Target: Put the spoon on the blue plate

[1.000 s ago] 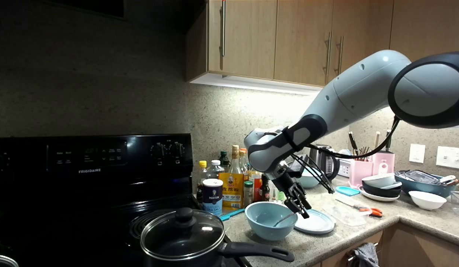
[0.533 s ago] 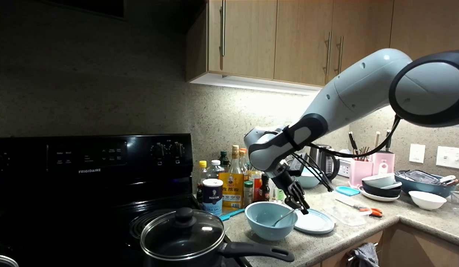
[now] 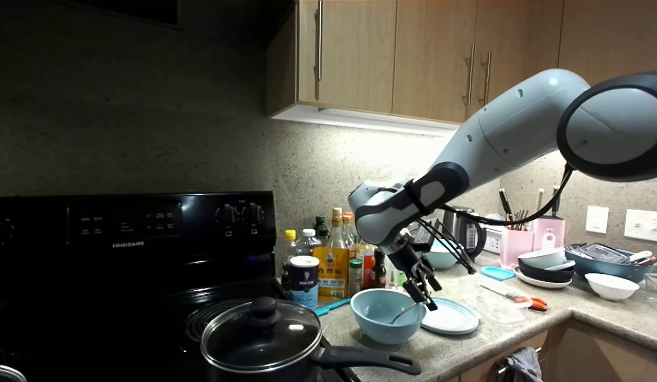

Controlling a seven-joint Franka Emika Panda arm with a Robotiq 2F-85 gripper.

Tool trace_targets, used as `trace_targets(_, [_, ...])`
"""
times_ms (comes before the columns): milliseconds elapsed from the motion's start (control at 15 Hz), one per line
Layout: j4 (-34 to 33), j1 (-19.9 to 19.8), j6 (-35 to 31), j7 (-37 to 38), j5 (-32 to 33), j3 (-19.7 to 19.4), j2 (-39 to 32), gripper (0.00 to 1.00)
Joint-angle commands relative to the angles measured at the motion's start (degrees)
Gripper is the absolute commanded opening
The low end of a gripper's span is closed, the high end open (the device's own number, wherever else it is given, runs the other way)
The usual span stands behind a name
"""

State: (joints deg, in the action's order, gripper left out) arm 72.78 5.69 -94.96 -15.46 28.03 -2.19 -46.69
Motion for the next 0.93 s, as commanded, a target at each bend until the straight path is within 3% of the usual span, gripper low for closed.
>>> trace_targets(0, [-0.16, 1.87, 1.22, -3.03, 5.89, -1.45, -0.38, 1.0])
trace_targets(67, [-0.26, 2.3, 1.74, -3.29, 7.68, -1.77, -0.53, 1.0])
trace_targets(133, [-0.25, 0.81, 0.74, -0.94, 4.77, -0.3, -0.36, 1.0])
trace_targets(333, [-0.25, 1.0, 0.77, -0.96, 5.16, -0.24, -0.55, 1.0])
trace_targets(400, [1.72, 0.75, -1.0, -8.02, 8.04, 0.27, 0.31, 1.0])
trace_targets(867, [0.42, -0.59, -6.11, -25.06, 13.91, 1.89, -0.92, 1.0])
